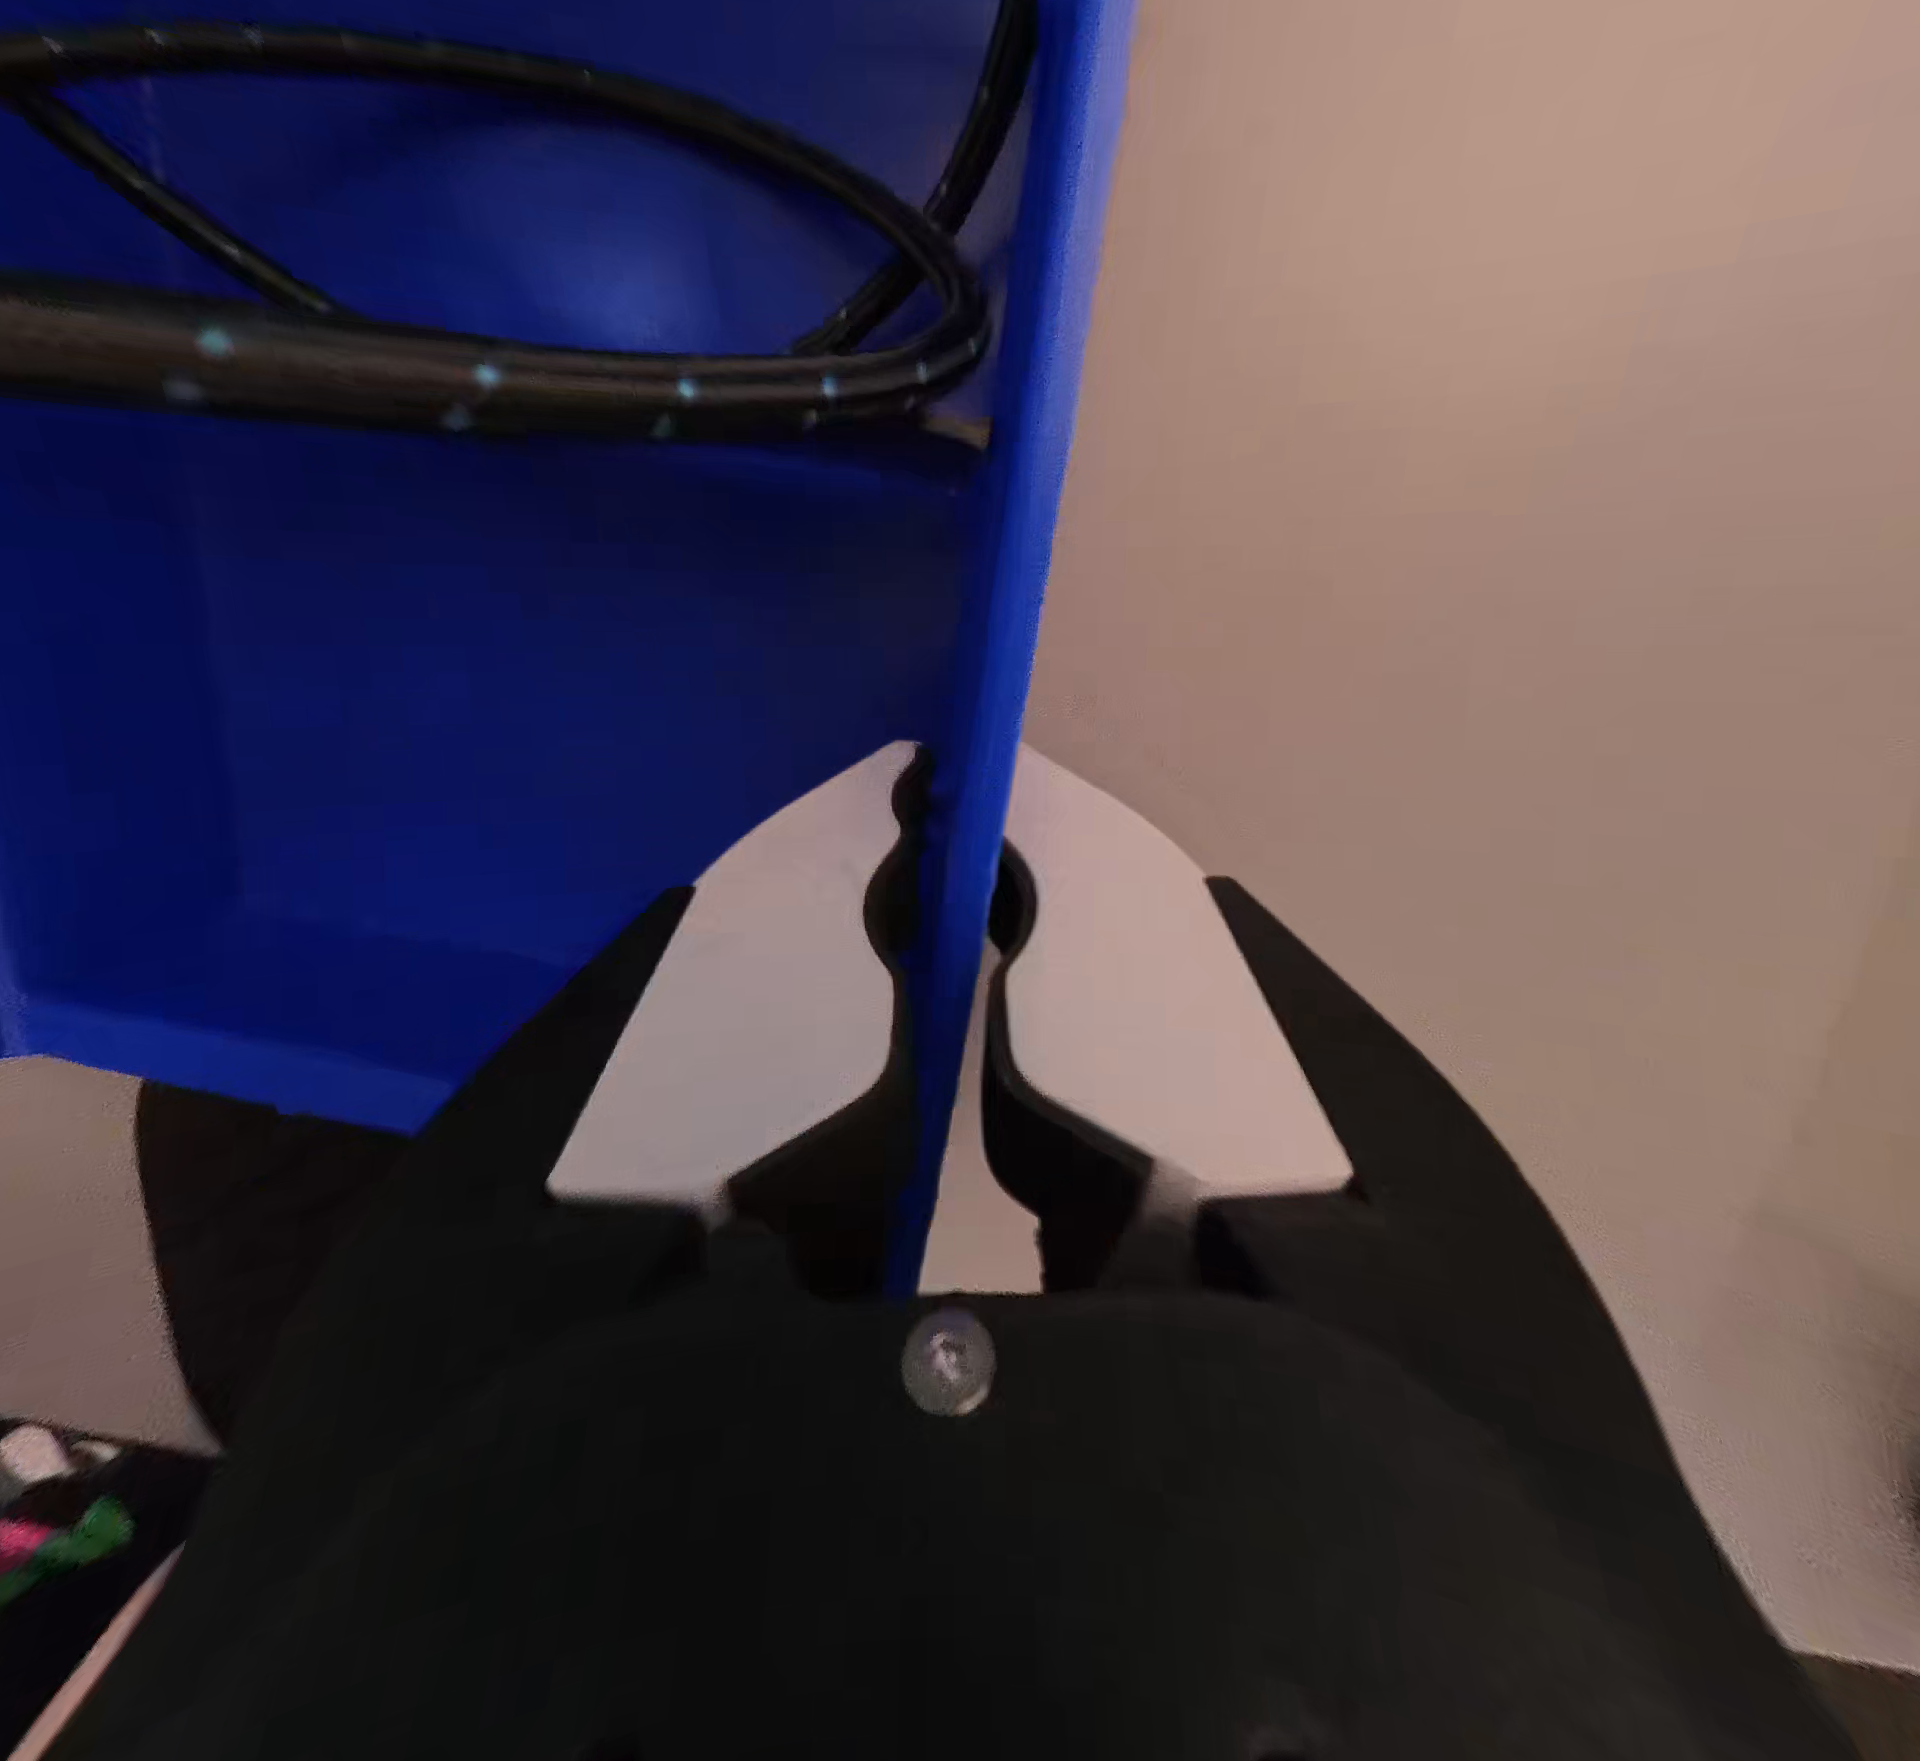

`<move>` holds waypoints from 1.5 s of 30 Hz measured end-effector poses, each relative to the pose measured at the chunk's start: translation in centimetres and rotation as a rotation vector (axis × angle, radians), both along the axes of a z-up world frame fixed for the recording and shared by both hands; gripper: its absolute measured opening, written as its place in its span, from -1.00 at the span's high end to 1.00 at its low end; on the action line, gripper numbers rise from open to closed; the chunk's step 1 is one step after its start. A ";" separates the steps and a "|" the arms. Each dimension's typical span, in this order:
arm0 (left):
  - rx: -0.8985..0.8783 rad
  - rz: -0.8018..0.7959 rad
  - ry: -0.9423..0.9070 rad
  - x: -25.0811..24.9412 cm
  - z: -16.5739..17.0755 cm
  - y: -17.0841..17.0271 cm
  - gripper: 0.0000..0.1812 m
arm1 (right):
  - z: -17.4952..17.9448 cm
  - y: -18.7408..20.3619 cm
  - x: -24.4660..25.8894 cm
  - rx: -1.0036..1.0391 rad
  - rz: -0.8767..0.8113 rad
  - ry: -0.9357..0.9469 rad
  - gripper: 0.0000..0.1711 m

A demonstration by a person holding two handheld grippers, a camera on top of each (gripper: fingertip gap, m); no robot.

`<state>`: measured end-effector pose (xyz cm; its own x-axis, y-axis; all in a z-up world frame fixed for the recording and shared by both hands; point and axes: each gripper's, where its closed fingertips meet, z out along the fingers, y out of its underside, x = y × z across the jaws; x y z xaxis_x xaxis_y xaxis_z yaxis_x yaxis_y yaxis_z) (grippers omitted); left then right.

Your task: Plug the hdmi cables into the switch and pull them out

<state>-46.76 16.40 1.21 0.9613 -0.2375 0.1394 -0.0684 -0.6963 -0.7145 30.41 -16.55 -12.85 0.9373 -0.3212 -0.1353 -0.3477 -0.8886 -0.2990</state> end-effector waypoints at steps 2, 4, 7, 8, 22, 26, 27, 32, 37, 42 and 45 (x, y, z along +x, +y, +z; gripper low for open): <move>-0.095 0.027 0.029 -1.4 -2.3 0.0 0.15 | 0.0 0.0 -0.2 -0.010 -0.011 0.014 0.90; -0.164 0.035 0.039 -2.1 -4.0 0.1 0.14 | 0.0 -0.3 -1.0 -0.034 0.024 0.021 0.88; -0.213 0.081 0.102 -3.8 -5.7 0.4 0.13 | 0.0 -0.4 -1.6 -0.082 0.065 -0.019 0.87; -0.220 0.093 0.124 -4.3 -6.0 0.4 0.13 | 0.0 -0.4 -1.6 -0.098 0.070 -0.031 0.87; -0.451 0.067 0.151 -5.4 -11.9 -0.3 0.94 | 0.2 1.0 -4.3 -0.148 0.157 -0.026 0.86; -0.531 -0.090 0.317 -1.8 -12.0 -1.9 0.92 | 0.3 1.7 -5.0 -0.153 0.190 -0.028 0.86; -0.536 -0.115 0.339 -0.6 -11.8 -2.0 0.92 | 0.3 1.9 -5.2 -0.154 0.197 -0.028 0.86; -0.548 -0.236 0.430 5.6 -12.1 -2.2 0.84 | 0.3 2.6 -6.1 -0.164 0.228 -0.035 0.86; -0.547 -0.309 0.566 9.7 -12.3 -3.0 0.72 | 0.4 3.6 -7.5 -0.181 0.269 -0.035 0.86; -0.543 -0.380 0.639 12.5 -12.4 -4.2 0.68 | 0.4 5.3 -10.3 -0.208 0.340 -0.041 0.86; -0.547 -0.423 0.672 13.5 -12.4 -5.1 0.66 | 0.5 6.7 -12.3 -0.218 0.386 -0.054 0.84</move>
<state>-33.23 11.29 -11.23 0.7306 -0.6482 -0.2148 -0.6666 -0.7451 -0.0189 18.06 -9.86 -12.36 0.9980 0.0380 -0.0503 0.0329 -0.9946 -0.0987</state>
